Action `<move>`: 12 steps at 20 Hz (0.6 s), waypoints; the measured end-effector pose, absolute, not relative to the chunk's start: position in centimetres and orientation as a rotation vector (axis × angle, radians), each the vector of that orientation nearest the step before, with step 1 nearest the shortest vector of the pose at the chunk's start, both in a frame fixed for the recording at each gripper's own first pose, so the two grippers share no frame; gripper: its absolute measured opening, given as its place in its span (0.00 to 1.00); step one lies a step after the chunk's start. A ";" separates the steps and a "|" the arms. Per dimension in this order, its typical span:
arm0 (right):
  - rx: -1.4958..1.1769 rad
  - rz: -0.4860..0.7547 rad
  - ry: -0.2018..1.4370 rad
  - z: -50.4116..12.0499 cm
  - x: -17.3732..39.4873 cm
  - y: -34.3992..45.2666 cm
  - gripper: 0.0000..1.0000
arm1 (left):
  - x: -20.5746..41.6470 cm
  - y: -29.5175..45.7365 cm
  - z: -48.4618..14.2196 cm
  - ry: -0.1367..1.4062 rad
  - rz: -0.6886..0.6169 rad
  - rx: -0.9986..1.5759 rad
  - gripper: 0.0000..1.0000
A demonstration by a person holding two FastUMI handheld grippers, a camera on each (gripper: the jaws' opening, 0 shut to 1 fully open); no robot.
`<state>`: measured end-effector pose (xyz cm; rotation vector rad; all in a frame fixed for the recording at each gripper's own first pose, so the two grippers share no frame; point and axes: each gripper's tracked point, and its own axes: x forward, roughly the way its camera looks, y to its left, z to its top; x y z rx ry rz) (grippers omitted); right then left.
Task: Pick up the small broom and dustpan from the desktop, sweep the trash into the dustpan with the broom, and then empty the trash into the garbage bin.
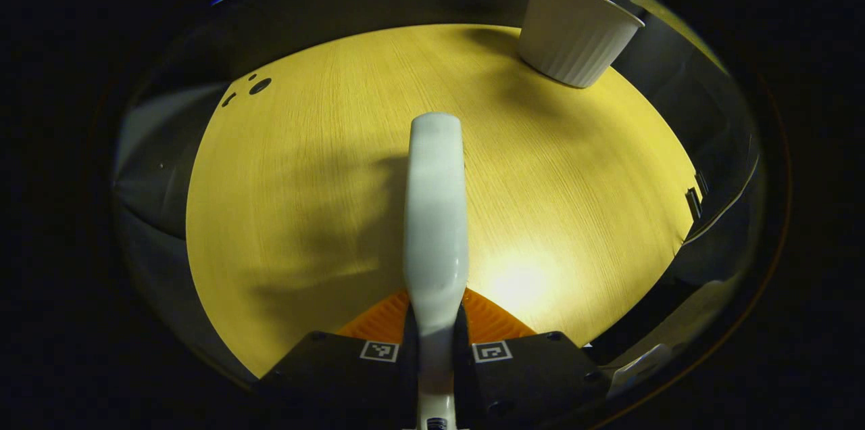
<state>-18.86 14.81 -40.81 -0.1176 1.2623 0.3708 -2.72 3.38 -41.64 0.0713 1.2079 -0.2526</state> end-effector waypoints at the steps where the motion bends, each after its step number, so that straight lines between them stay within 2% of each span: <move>1: -0.124 0.371 1.265 -42.3 -19.5 15.9 0.36 | -2.7 3.4 -41.7 1.208 -0.250 0.073 0.25; 5: -0.063 0.375 1.326 -48.6 -22.7 21.0 0.36 | -2.8 3.4 -42.0 1.213 -0.234 0.083 0.25; 6: -0.056 0.363 1.337 -50.1 -23.0 21.7 0.32 | -2.8 3.3 -42.0 1.214 -0.231 0.087 0.25; 7: -0.055 0.355 1.345 -51.6 -23.5 22.4 0.32 | -2.8 3.3 -42.0 1.215 -0.229 0.090 0.25; 8: -0.048 0.337 1.345 -53.1 -23.6 22.9 0.36 | -2.8 3.3 -42.0 1.217 -0.227 0.094 0.25; 12: -0.025 0.294 1.356 -57.9 -24.6 23.9 0.36 | -2.9 3.3 -42.1 1.224 -0.217 0.111 0.25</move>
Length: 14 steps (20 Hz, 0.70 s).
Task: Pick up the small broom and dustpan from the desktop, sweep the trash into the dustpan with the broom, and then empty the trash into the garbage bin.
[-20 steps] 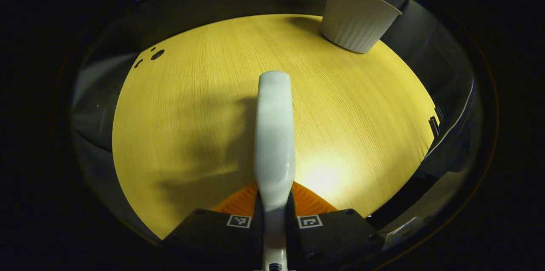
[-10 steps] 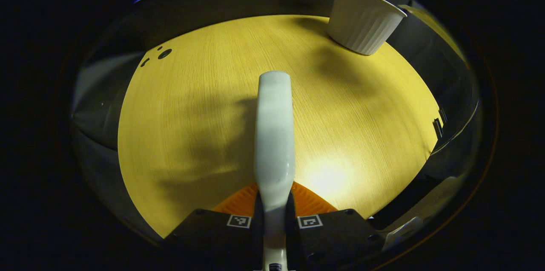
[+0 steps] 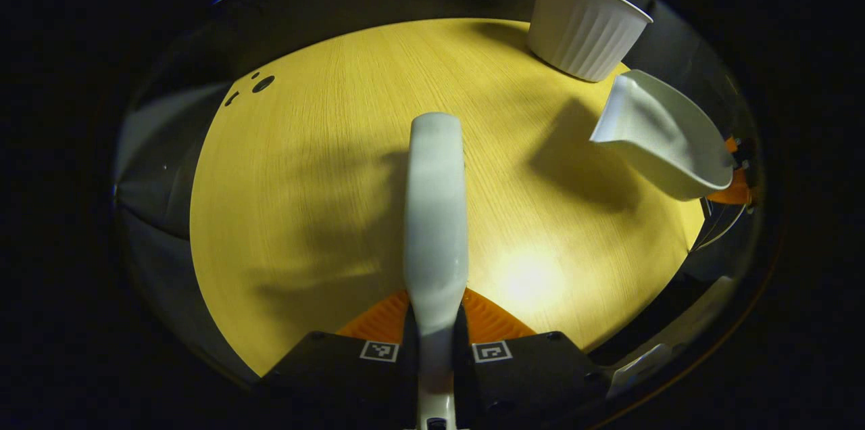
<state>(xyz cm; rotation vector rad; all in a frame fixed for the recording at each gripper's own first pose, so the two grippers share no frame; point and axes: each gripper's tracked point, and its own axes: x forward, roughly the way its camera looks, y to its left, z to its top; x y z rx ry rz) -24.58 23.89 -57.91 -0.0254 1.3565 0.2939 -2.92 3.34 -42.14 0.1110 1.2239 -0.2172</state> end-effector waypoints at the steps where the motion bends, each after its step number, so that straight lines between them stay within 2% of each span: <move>1: -0.030 0.285 1.358 -58.9 -24.6 24.1 0.36 | -2.9 3.3 -42.2 1.226 -0.213 0.118 0.25; 3: -0.034 0.268 1.349 -60.6 -24.5 24.3 0.36 | -3.1 3.3 -42.4 1.232 -0.211 0.129 0.25; 4: -0.030 0.260 1.343 -61.1 -24.5 24.4 0.40 | -3.1 3.4 -42.5 1.236 -0.210 0.135 0.25; 5: -0.021 0.254 1.340 -61.4 -24.5 24.5 0.36 | -3.1 3.4 -42.6 1.240 -0.207 0.139 0.25; 8: 0.018 0.233 1.348 -62.1 -25.0 24.9 0.36 | -3.2 3.3 -42.8 1.243 -0.200 0.145 0.25; 9: 0.024 0.228 1.353 -62.3 -25.2 24.9 0.36 | -3.3 3.3 -42.9 1.244 -0.199 0.144 0.22; 11: 0.019 0.225 1.363 -62.8 -25.5 25.0 0.36 | -3.2 3.4 -42.8 1.247 -0.195 0.154 0.25; 12: 0.015 0.226 1.363 -63.1 -25.7 25.1 0.41 | -3.2 3.4 -42.8 1.248 -0.191 0.162 0.25; 13: 0.027 0.228 1.359 -63.1 -25.8 25.3 0.36 | -3.2 3.4 -42.9 1.246 -0.188 0.170 0.25; 14: 0.044 0.228 1.358 -63.3 -26.0 25.6 0.37 | -3.3 3.3 -42.9 1.241 -0.188 0.178 0.25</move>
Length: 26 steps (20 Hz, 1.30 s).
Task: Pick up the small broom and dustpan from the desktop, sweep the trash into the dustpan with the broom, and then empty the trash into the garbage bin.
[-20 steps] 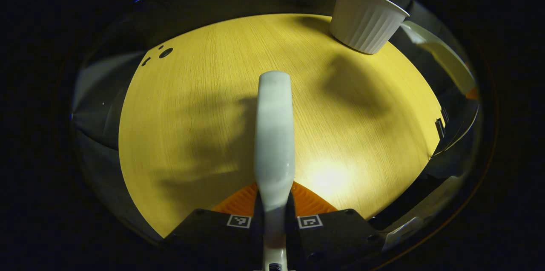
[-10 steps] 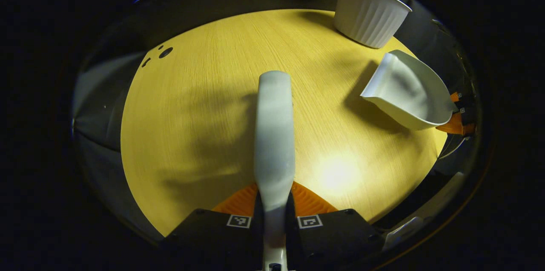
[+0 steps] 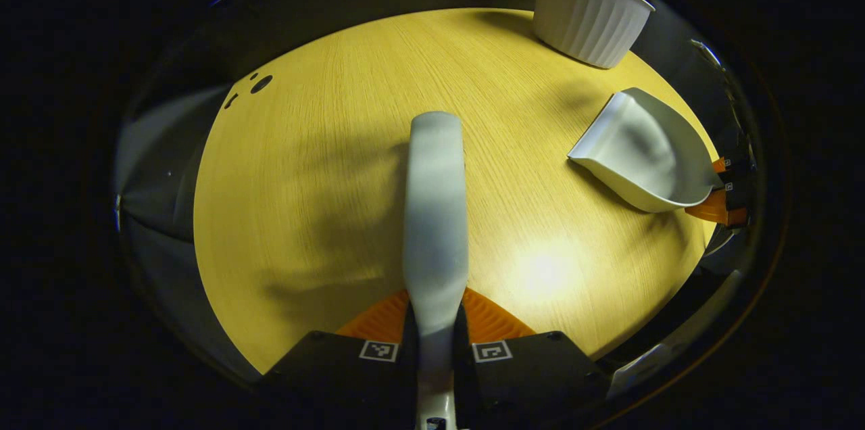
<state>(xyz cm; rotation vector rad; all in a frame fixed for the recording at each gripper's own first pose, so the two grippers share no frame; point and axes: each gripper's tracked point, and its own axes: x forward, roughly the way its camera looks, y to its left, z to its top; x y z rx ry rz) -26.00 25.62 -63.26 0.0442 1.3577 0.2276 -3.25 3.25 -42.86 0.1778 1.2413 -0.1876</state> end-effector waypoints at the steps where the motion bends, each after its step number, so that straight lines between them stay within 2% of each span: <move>1: 0.061 0.227 1.363 -63.3 -26.2 25.9 0.41 | -3.4 3.2 -42.7 1.238 -0.187 0.185 0.25; 2: 0.066 0.223 1.363 -63.5 -26.3 25.9 0.37 | -3.5 3.2 -42.7 1.238 -0.185 0.191 0.26; 3: 0.061 0.222 1.360 -63.6 -26.4 25.8 0.41 | -3.5 3.2 -42.7 1.240 -0.183 0.197 0.26; 4: 0.052 0.226 1.367 -63.6 -26.6 25.7 0.39 | -3.6 3.1 -42.7 1.239 -0.182 0.203 0.27; 5: 0.054 0.232 1.362 -63.4 -26.6 25.8 0.42 | -3.6 3.1 -42.7 1.241 -0.183 0.206 0.24; 11: 0.115 0.227 1.373 -62.6 -26.6 25.6 0.44 | -3.7 3.3 -42.4 1.248 -0.167 0.238 0.29; 13: 0.117 0.232 1.353 -61.2 -26.5 25.3 0.45 | -3.8 3.5 -41.6 1.229 -0.159 0.264 0.34; 14: 0.118 0.238 1.345 -60.6 -26.6 25.2 0.45 | -3.9 3.5 -41.1 1.221 -0.161 0.281 0.23; 15: 0.118 0.241 1.333 -59.9 -26.6 25.1 0.42 | -3.9 3.5 -40.7 1.211 -0.162 0.300 0.30; 16: 0.123 0.249 1.322 -59.0 -26.7 24.9 0.47 | -3.9 3.5 -40.1 1.199 -0.162 0.315 0.31; 19: 0.132 0.255 1.266 -56.5 -26.2 24.3 0.46 | -4.1 3.0 -38.0 1.159 -0.156 0.315 0.34; 20: 0.129 0.252 1.236 -55.5 -25.9 24.0 0.47 | -4.2 2.6 -37.1 1.141 -0.156 0.294 0.41; 21: 0.129 0.247 1.198 -54.3 -25.4 23.8 0.47 | -4.0 2.2 -35.9 1.114 -0.156 0.270 0.41; 22: 0.137 0.242 1.155 -52.9 -24.8 23.6 0.47 | -3.7 1.7 -34.5 1.074 -0.157 0.245 0.34; 23: 0.150 0.232 1.111 -51.5 -24.1 23.5 0.51 | -3.3 1.3 -32.9 1.026 -0.155 0.225 0.33; 24: 0.162 0.221 1.060 -50.1 -23.3 23.5 0.46 | -2.7 0.9 -31.1 0.967 -0.151 0.204 0.33; 26: 0.186 0.203 0.949 -46.9 -21.6 23.4 0.47 | -1.6 -0.2 -27.1 0.846 -0.154 0.157 0.33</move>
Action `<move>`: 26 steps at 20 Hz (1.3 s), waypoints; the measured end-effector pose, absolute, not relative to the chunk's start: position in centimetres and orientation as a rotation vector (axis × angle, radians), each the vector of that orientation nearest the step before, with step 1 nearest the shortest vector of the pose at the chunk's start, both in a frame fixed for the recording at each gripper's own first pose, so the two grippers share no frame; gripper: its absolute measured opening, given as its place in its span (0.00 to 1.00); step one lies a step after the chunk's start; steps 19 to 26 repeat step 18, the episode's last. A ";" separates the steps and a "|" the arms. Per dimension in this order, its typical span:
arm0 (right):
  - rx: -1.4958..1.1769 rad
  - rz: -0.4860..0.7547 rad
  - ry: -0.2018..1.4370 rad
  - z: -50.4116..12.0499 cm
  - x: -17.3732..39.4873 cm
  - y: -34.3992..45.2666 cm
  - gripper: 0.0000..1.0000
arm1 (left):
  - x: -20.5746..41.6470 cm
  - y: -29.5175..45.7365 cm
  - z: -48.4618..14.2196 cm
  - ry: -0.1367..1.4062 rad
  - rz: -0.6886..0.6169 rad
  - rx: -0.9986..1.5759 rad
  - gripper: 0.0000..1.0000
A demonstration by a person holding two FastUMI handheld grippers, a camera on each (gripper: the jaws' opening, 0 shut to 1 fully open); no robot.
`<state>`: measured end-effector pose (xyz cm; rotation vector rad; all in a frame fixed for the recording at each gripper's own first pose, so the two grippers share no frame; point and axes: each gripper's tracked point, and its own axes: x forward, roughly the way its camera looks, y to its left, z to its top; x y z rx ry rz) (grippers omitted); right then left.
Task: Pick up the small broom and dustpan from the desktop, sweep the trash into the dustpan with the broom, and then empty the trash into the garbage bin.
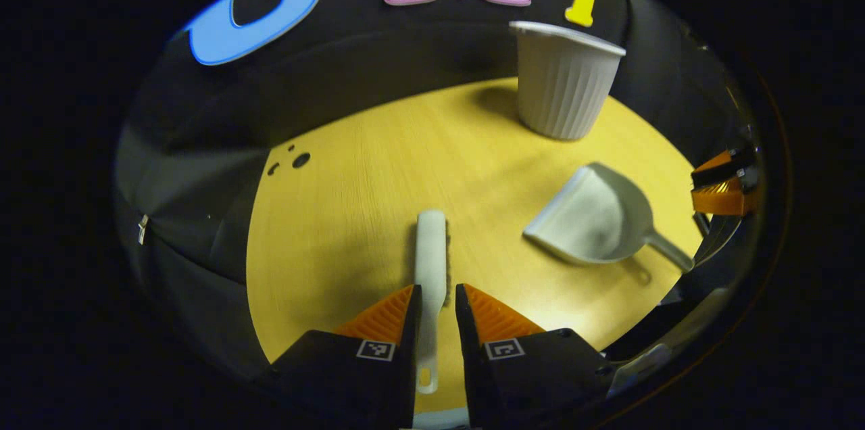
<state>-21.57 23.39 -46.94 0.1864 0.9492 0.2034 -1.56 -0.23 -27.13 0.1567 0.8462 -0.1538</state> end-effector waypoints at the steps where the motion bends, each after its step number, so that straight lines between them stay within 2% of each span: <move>1: 0.195 0.194 0.891 -45.2 -20.9 23.2 0.46 | -0.9 -0.9 -25.1 0.779 -0.155 0.137 0.33; 6: 0.183 0.174 0.612 -37.8 -17.4 21.4 0.46 | 0.9 -3.8 -13.8 0.408 -0.143 0.115 0.33; 7: 0.155 0.178 0.556 -36.5 -16.9 20.8 0.41 | 0.8 -4.7 -11.6 0.346 -0.134 0.110 0.33; 8: 0.130 0.184 0.502 -35.9 -16.5 20.7 0.46 | 0.7 -5.7 -9.5 0.296 -0.130 0.097 0.33; 9: 0.108 0.187 0.454 -34.6 -16.2 20.2 0.41 | 0.3 -6.5 -7.8 0.256 -0.124 0.078 0.34; 10: 0.089 0.190 0.409 -33.4 -16.3 19.9 0.46 | 0.0 -7.4 -6.3 0.218 -0.116 0.060 0.33; 12: 0.076 0.207 0.339 -30.7 -16.7 19.3 0.46 | -0.6 -8.4 -4.6 0.150 -0.086 0.022 0.34; 15: 0.082 0.268 0.312 -30.1 -17.4 20.0 0.46 | -2.2 -9.1 -3.4 0.106 -0.032 -0.003 0.35; 17: 0.079 0.307 0.301 -30.1 -17.7 20.4 0.43 | -2.8 -9.3 -2.9 0.111 -0.006 -0.005 0.36; 18: 0.085 0.323 0.294 -29.9 -17.9 20.4 0.43 | -3.0 -9.5 -3.2 0.120 0.008 -0.004 0.31; 26: 0.085 0.323 0.294 -29.9 -17.9 20.4 0.43 | -3.0 -9.5 -3.2 0.120 0.008 -0.004 0.31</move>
